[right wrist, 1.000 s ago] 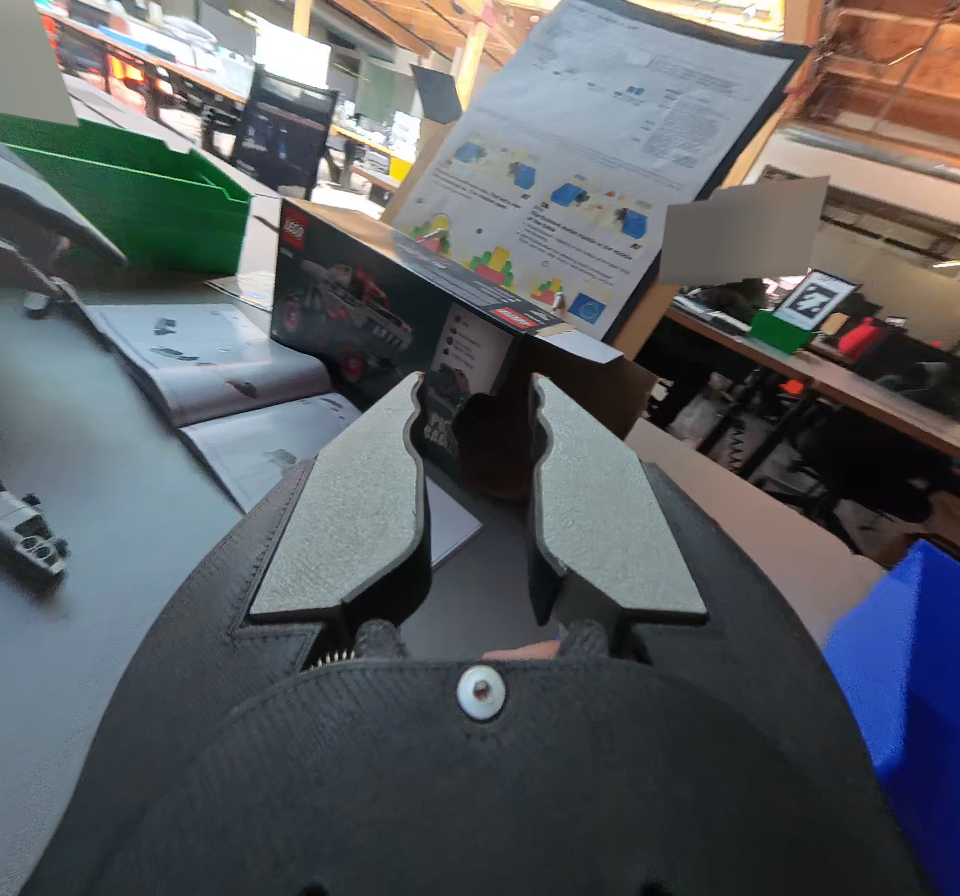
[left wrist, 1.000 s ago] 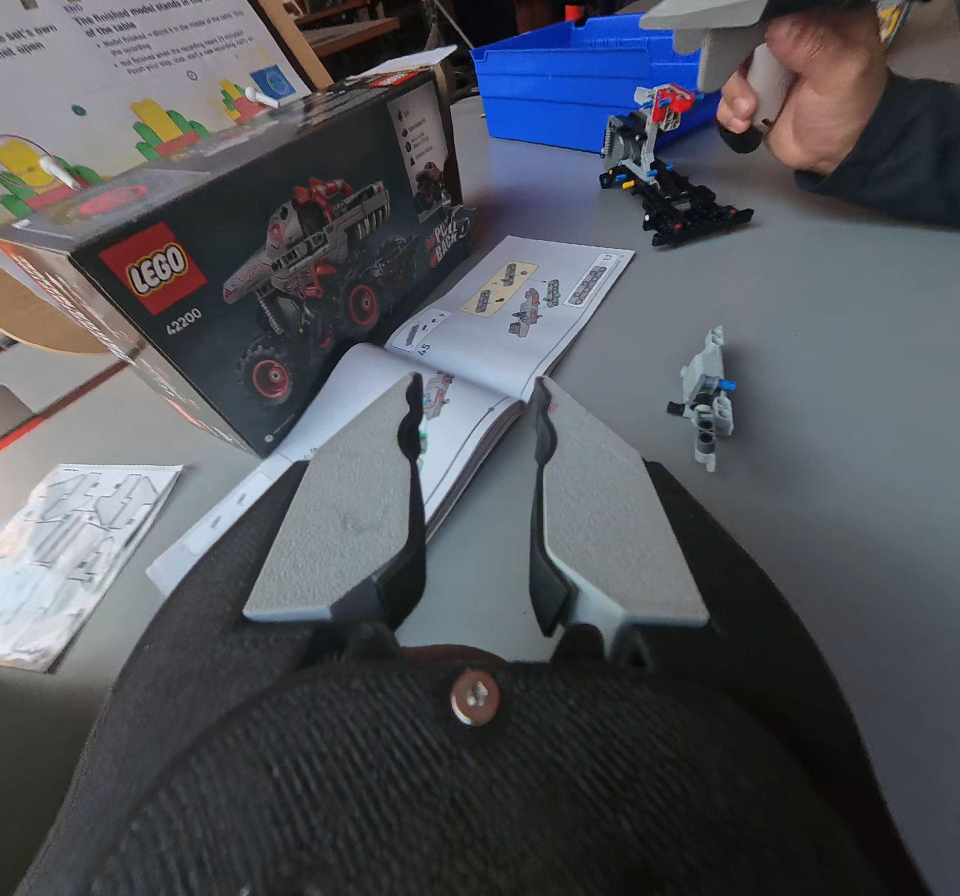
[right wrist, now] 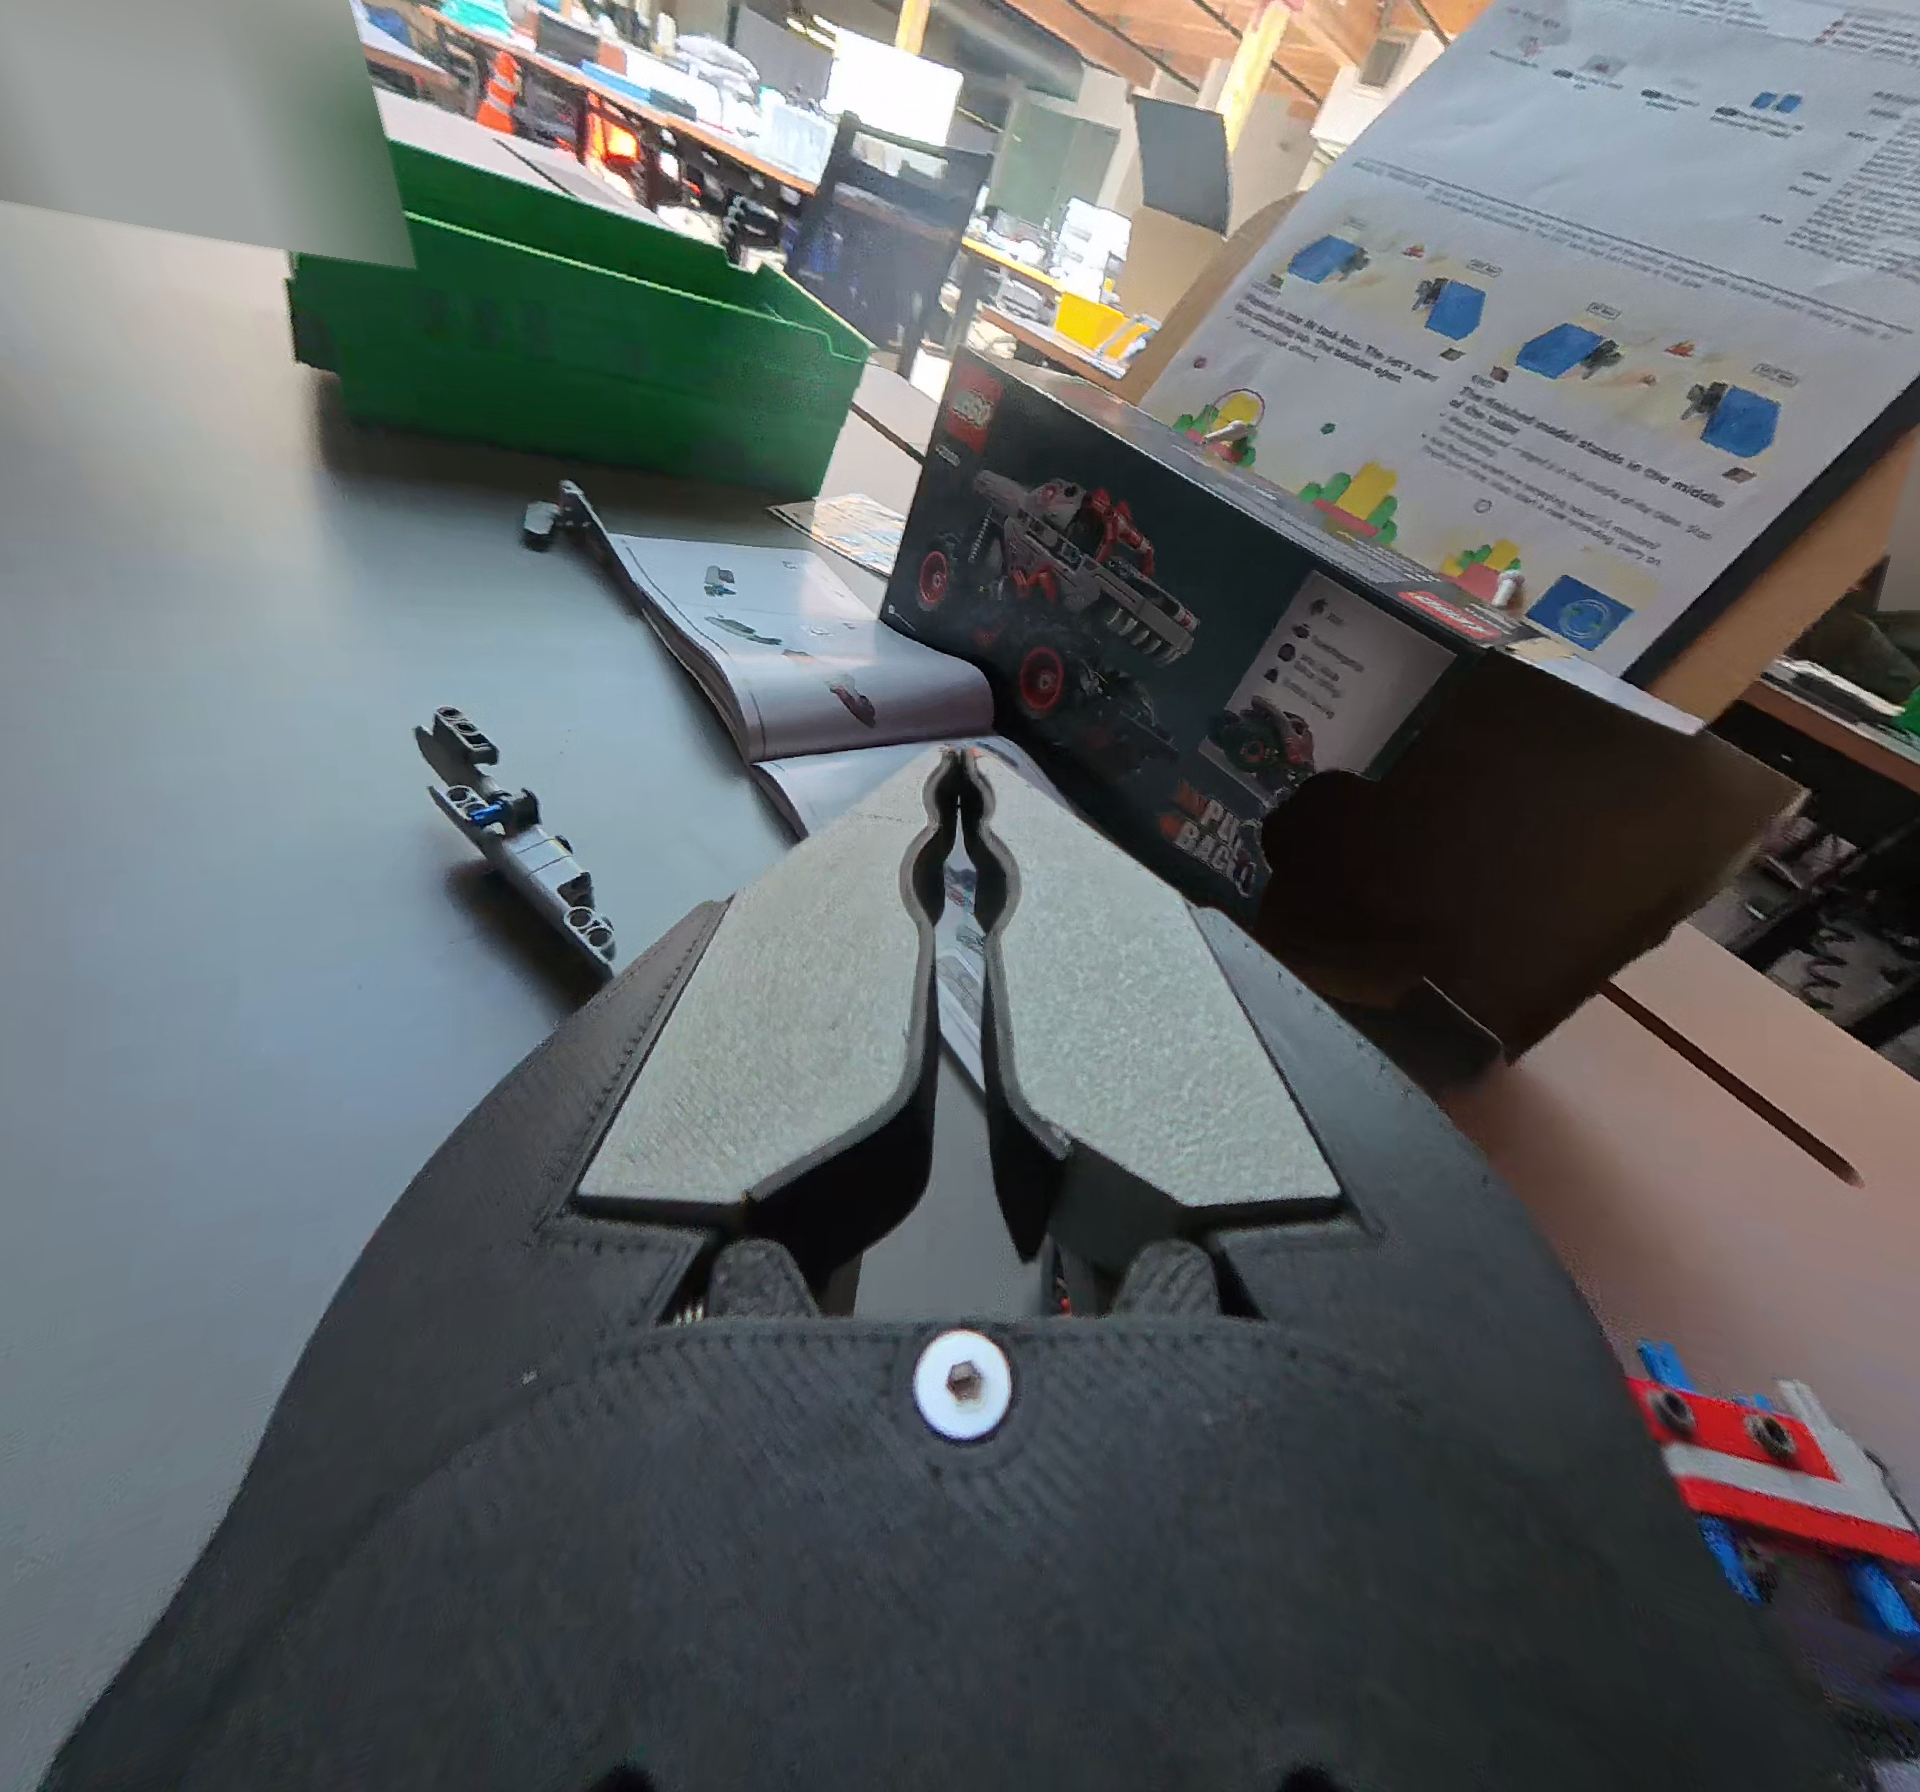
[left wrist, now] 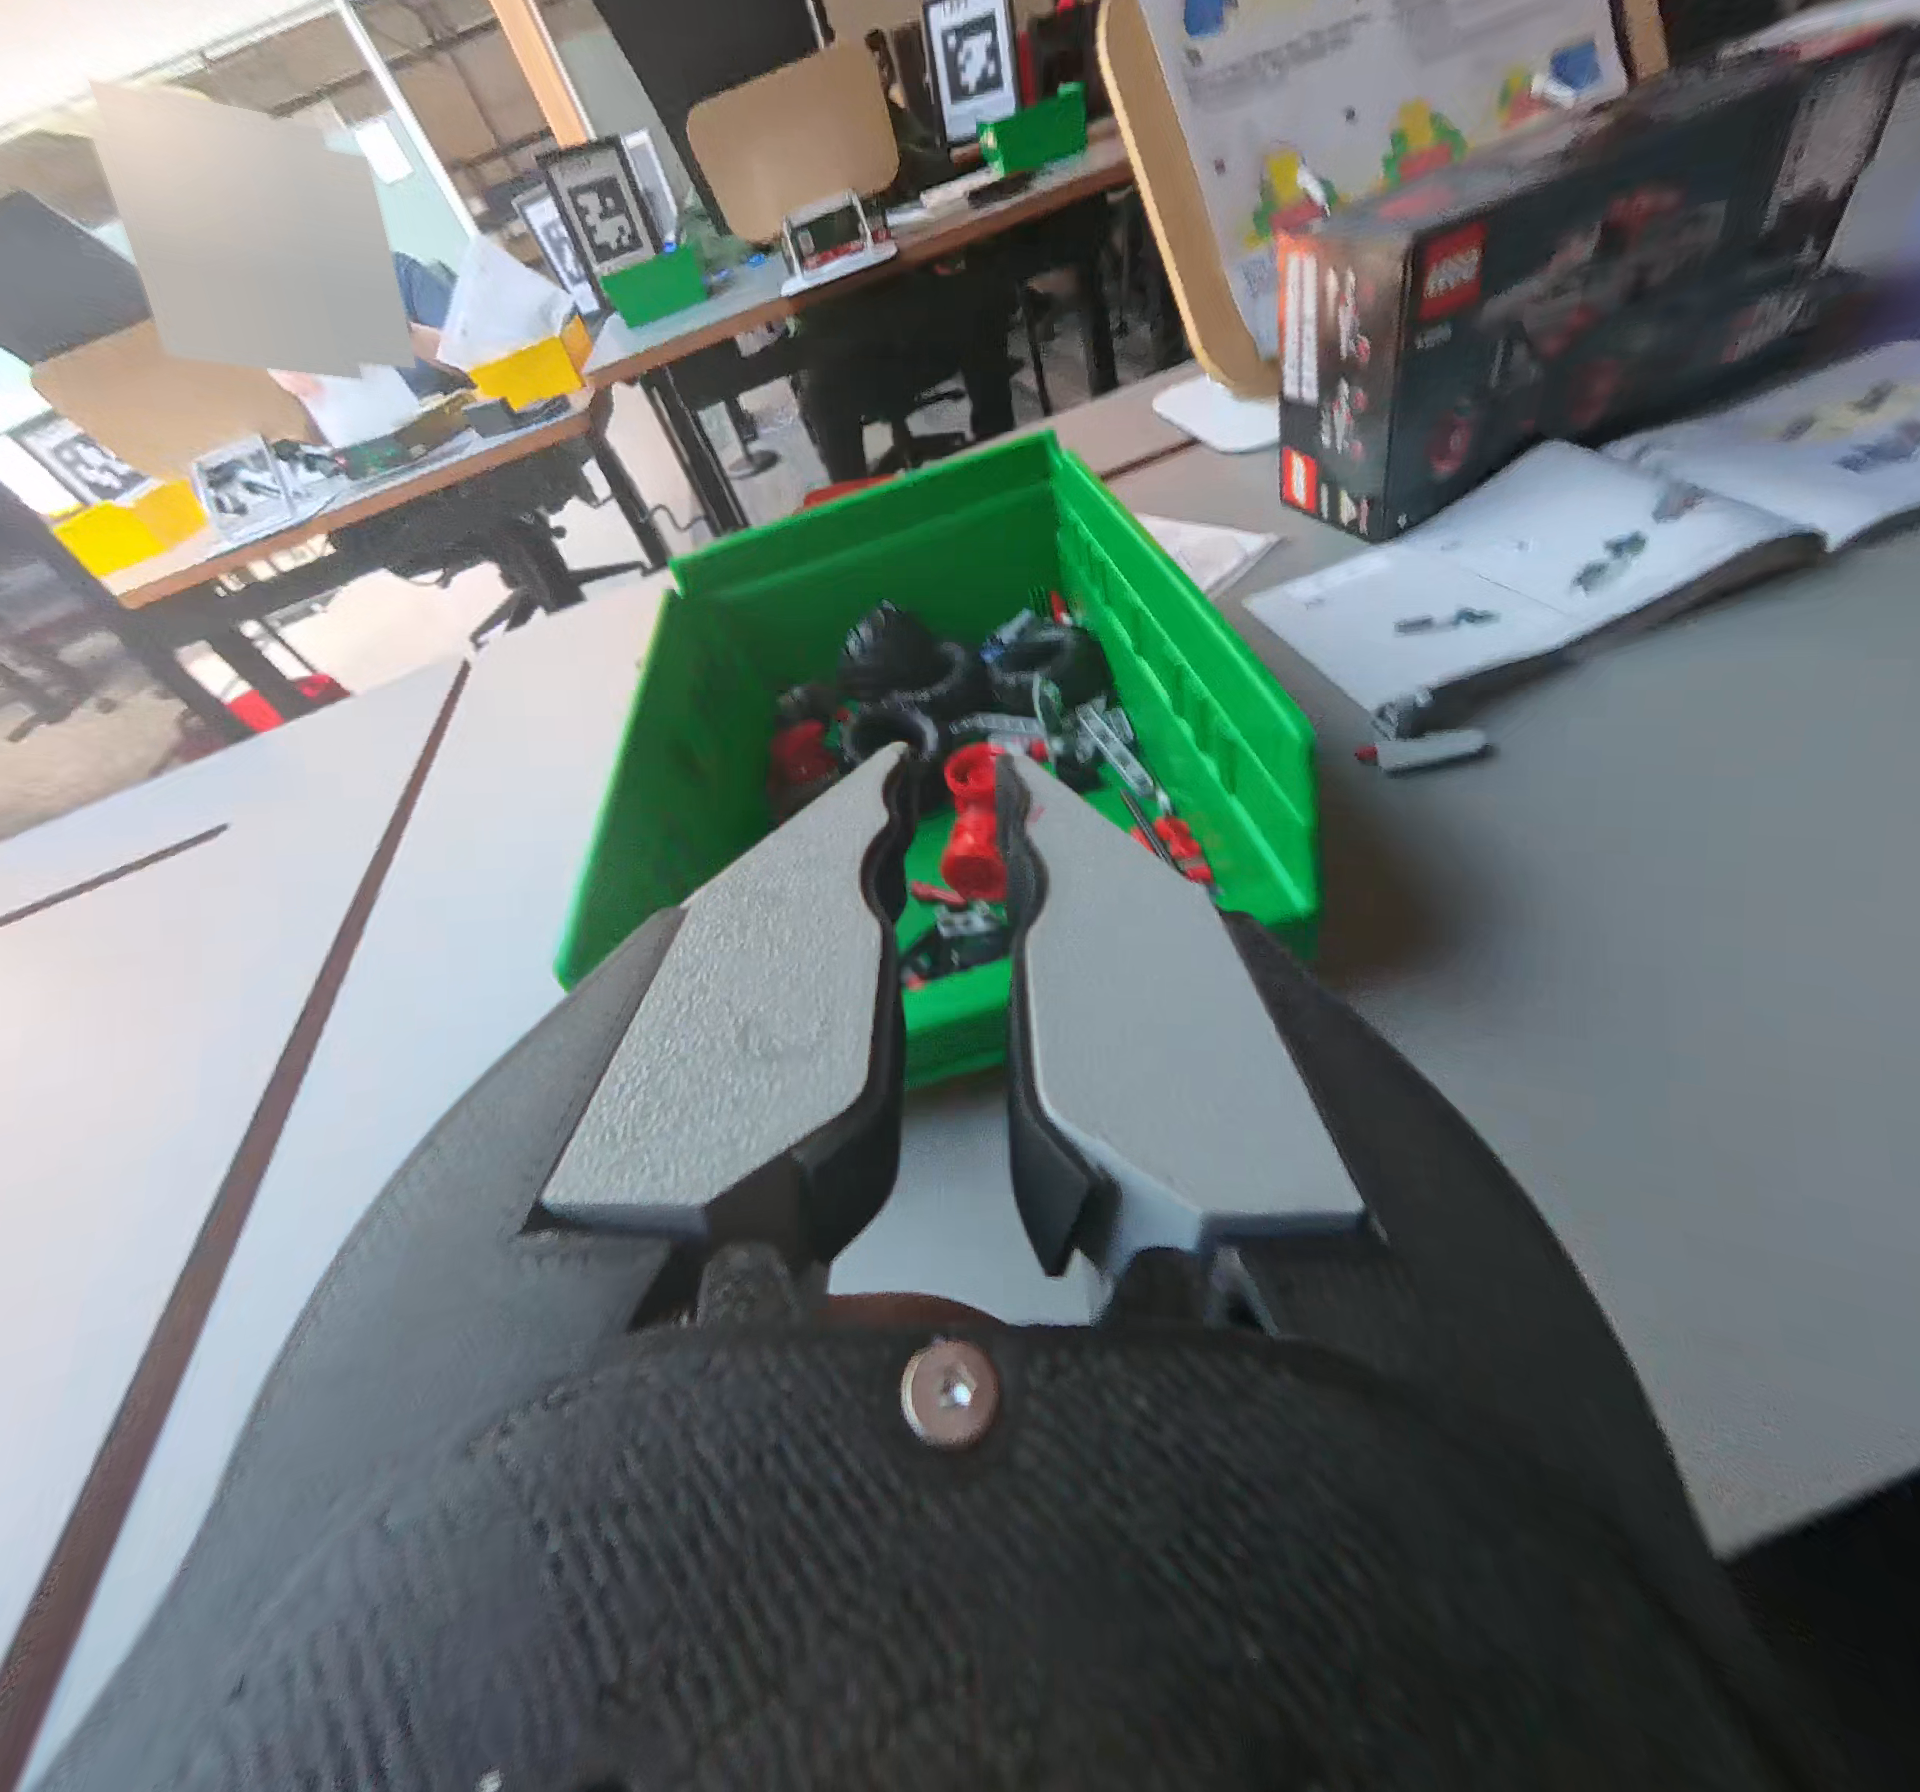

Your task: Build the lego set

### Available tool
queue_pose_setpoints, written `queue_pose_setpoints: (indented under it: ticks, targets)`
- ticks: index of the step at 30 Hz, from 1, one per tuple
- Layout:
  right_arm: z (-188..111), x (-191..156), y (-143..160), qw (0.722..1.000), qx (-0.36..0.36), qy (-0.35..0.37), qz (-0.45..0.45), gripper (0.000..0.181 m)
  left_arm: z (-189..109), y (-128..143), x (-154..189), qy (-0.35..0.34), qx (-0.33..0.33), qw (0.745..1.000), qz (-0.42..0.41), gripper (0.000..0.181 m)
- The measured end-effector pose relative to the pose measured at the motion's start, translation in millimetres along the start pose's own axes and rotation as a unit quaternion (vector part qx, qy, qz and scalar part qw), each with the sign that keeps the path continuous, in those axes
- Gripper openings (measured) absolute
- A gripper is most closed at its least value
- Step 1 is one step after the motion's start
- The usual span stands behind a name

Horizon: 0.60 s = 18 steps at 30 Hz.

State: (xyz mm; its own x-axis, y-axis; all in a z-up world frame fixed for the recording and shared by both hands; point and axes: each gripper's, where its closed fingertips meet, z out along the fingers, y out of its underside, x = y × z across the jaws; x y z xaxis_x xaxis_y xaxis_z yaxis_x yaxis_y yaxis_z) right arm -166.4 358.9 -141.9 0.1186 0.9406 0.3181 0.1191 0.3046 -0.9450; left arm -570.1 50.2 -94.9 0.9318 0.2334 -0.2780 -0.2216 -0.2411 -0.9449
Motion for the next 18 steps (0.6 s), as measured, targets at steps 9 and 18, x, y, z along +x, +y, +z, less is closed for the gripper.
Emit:
queue_pose_setpoints:
  ticks: [9,18]
  targets:
    - [7.8,23.8,20.1,0.998,-0.021,0.032,0.041,0.0,83.0,32.2,1.7,0.255,-0.148,0.955,0.015,0.005]
    - [11.0,27.4,26.7,0.997,-0.042,0.049,0.031,0.0,91.8,80.0,39.3,0.314,-0.283,0.896,0.133,0.001]
